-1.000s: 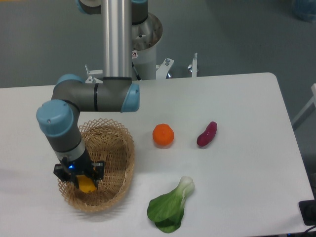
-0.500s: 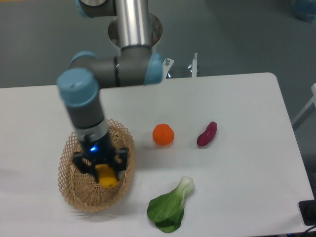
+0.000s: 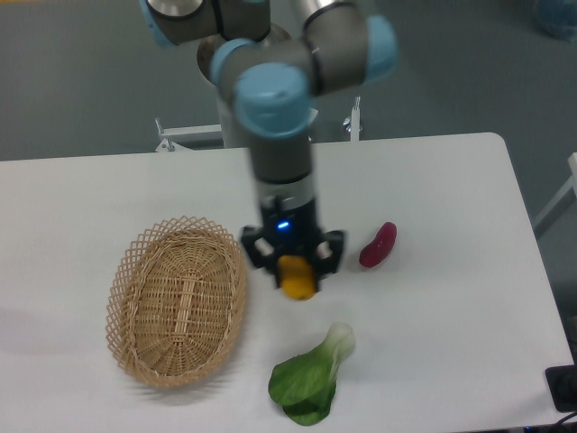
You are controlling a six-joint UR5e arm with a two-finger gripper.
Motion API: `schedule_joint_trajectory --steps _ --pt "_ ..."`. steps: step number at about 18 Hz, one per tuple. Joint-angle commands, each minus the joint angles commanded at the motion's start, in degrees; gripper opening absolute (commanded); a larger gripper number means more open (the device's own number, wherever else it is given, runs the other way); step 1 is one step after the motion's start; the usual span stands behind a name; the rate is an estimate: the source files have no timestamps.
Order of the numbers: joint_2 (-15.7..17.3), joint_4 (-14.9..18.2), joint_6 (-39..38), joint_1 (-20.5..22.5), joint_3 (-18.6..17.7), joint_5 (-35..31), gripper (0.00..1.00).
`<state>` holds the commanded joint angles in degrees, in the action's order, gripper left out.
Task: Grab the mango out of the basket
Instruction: 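Lift the mango out of the basket and carry it toward the sweet potato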
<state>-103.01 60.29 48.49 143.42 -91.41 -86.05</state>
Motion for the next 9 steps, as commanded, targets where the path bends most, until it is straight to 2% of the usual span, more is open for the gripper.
schedule_joint_trajectory --steps 4,9 --pt "0.2 1.4 8.8 3.6 -0.2 -0.1 0.44" --pt "-0.2 1.3 9.6 4.1 0.8 0.0 0.44"
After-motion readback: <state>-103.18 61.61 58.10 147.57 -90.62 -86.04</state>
